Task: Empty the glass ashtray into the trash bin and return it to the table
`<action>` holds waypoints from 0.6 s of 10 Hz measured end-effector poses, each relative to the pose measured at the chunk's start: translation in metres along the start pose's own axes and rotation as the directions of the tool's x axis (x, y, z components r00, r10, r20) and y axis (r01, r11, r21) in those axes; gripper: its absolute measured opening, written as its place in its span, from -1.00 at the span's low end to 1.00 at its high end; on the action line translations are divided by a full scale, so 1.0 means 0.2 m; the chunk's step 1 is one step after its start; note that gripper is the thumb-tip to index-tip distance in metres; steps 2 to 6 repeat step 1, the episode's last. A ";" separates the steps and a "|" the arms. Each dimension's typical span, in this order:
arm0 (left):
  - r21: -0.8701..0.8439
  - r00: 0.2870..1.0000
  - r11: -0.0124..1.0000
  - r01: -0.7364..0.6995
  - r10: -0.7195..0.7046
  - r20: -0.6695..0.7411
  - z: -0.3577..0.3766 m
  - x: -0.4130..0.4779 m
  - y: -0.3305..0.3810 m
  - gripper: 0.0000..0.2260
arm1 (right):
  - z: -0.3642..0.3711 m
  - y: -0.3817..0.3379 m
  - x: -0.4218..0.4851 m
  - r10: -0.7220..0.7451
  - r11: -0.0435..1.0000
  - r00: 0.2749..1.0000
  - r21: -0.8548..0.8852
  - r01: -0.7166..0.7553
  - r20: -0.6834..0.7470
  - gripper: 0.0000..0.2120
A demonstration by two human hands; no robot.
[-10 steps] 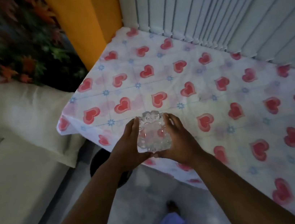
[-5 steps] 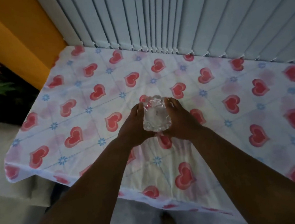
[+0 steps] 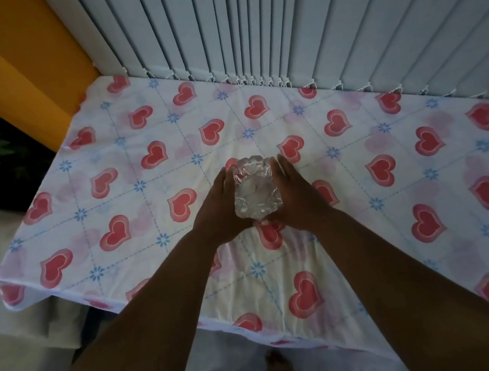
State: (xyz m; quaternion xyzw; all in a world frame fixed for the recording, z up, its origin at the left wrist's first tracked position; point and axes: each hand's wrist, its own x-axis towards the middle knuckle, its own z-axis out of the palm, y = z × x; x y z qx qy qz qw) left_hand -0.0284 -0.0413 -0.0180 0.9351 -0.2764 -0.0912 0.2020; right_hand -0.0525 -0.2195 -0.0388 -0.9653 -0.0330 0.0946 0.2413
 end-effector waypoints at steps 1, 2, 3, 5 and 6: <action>-0.056 0.986 0.993 0.105 -0.097 0.134 -0.06 -0.04 -0.02 0.07 | -0.05 -0.03 -0.04 0.056 0.998 0.998 -0.020 -0.055 0.042 0.28; -0.056 0.986 0.993 0.105 -0.097 0.134 -0.06 -0.04 -0.02 0.07 | -0.05 -0.03 -0.04 0.056 0.998 0.998 -0.020 -0.055 0.042 0.28; -0.056 0.986 0.993 0.105 -0.097 0.134 -0.06 -0.04 -0.02 0.07 | -0.05 -0.03 -0.04 0.056 0.998 0.998 -0.020 -0.055 0.042 0.28; -0.056 0.986 0.993 0.105 -0.097 0.134 -0.06 -0.04 -0.02 0.07 | -0.05 -0.03 -0.04 0.056 0.998 0.998 -0.020 -0.055 0.042 0.28; -0.056 0.986 0.993 0.105 -0.097 0.134 -0.06 -0.04 -0.02 0.07 | -0.05 -0.03 -0.04 0.056 0.998 0.998 -0.020 -0.055 0.042 0.28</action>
